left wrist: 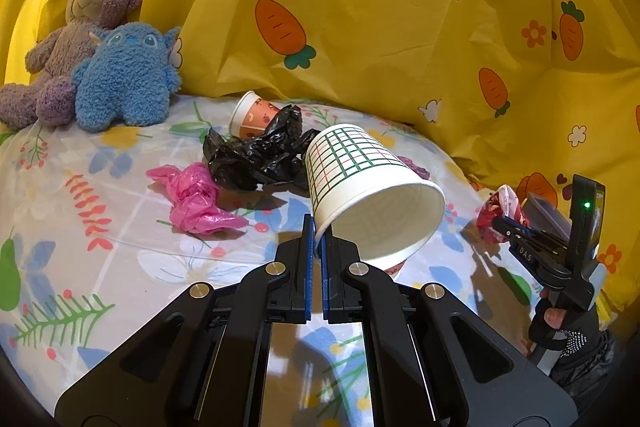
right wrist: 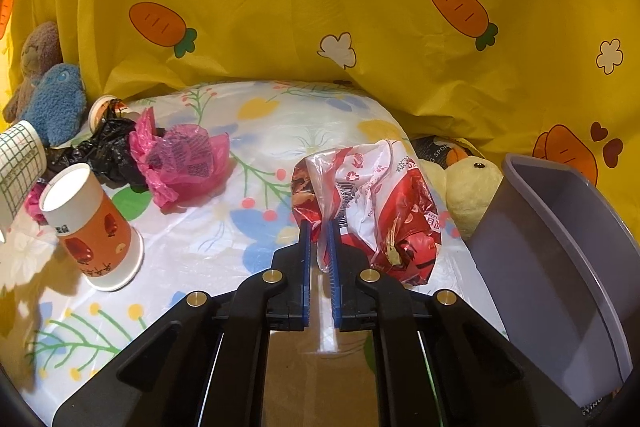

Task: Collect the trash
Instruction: 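Lift the paper cup and red snack bag toward the grey bin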

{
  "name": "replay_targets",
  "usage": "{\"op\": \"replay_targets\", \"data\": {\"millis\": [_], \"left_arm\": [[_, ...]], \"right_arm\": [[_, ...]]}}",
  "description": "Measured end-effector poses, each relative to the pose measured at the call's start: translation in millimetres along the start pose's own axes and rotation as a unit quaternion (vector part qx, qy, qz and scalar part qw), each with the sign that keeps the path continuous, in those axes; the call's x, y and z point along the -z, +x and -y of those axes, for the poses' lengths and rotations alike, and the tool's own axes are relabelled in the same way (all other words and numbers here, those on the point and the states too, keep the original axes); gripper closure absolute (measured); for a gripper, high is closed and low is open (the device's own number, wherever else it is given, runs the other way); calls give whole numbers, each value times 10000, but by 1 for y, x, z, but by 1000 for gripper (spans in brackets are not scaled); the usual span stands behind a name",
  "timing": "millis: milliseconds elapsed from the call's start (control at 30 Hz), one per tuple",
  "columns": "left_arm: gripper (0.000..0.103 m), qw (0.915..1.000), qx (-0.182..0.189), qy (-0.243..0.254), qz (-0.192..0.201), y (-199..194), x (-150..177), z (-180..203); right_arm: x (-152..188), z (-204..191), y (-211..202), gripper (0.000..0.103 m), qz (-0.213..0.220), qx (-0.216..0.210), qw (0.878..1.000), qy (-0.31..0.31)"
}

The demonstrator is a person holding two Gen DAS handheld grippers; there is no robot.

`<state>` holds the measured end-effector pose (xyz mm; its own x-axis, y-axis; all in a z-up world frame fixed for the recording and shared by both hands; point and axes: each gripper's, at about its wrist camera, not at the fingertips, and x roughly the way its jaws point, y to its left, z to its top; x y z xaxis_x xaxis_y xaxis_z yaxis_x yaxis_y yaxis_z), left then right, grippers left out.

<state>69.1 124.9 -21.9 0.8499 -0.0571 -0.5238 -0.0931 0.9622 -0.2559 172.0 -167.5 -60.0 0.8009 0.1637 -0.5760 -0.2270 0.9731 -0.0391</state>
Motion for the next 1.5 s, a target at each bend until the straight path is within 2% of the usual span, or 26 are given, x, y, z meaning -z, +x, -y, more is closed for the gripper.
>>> {"op": "replay_targets", "data": {"millis": [300,633,1200,1500], "left_arm": [[101,9998,96,111,129,-12,-3,17],[101,9990,270,284,196,-19,-5,42],[101,9943,760,722,208,-18,-15,107],[101,9881,1245,878,197,-12,-25,152]], "right_arm": [[-1,-9,-49,94,496,-379,9980,-42],[6,-7,-89,94,772,-546,9955,-41],[16,19,-134,94,1105,-325,9933,64],[13,49,-153,94,1327,-51,9909,198]]}}
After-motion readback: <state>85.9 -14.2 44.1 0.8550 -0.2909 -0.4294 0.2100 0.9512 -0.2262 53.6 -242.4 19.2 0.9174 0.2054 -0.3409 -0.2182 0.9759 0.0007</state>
